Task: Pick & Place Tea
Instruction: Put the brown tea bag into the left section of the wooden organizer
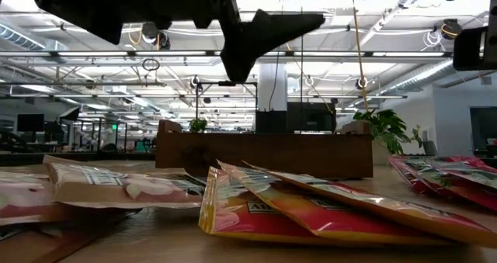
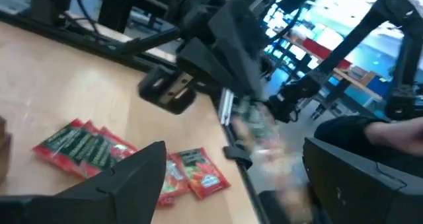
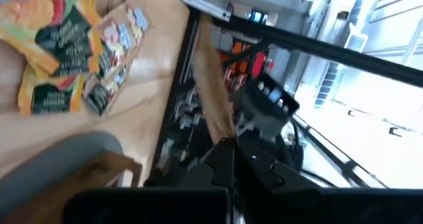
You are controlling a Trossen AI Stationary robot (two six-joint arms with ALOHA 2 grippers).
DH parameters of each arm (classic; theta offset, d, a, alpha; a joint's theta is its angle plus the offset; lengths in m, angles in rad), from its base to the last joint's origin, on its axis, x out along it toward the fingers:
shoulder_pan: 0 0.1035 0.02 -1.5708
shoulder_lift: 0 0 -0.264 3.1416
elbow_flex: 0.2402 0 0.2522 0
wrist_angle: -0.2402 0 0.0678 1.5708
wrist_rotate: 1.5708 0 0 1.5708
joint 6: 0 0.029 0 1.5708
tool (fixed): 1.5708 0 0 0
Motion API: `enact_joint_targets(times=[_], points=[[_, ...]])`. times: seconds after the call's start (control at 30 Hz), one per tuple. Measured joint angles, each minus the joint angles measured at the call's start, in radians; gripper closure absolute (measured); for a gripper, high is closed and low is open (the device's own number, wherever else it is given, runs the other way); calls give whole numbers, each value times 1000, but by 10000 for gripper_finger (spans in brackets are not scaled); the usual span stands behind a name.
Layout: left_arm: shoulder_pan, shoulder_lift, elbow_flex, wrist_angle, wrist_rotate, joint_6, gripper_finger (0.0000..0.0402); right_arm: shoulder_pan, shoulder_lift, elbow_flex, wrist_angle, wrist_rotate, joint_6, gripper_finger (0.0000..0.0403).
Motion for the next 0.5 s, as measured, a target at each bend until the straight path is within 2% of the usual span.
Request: enact_joint_targets(times=[0.37,0.5], points=[[9,40,33,-38,32,-51,51,-80,74,25,21,-31,-37,403],[11,69,58,-64,50,-35,80,-102,100,48,26,-31,-33,403]])
